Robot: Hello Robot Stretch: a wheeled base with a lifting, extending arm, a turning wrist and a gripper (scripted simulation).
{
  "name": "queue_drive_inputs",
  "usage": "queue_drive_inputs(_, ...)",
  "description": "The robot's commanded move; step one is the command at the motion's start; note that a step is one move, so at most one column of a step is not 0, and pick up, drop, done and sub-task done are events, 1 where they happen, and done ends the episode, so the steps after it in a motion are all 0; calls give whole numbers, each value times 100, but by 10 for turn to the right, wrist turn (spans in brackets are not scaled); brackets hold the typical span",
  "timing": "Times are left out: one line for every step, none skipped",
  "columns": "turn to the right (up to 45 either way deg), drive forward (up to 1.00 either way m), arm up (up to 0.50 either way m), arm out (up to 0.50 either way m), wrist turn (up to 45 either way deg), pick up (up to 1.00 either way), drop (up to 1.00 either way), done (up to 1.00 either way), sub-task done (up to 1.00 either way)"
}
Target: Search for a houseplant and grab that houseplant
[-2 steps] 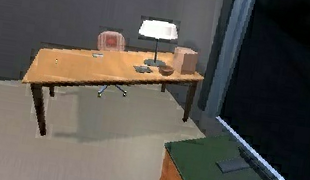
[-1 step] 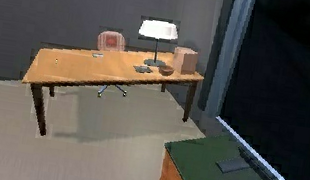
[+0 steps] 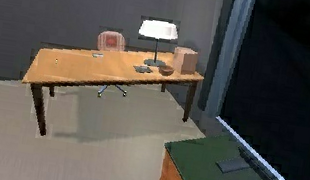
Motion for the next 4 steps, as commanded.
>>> queue_drive_inputs(0, 0, 0, 0, 450, 0, 0, 0, 0)
queue_drive_inputs(0, 0, 0, 0, 450, 0, 0, 0, 0)
queue_drive_inputs(0, 0, 0, 0, 210, 0, 0, 0, 0)
queue_drive_inputs(0, 0, -30, 0, 0, 0, 0, 0, 0)
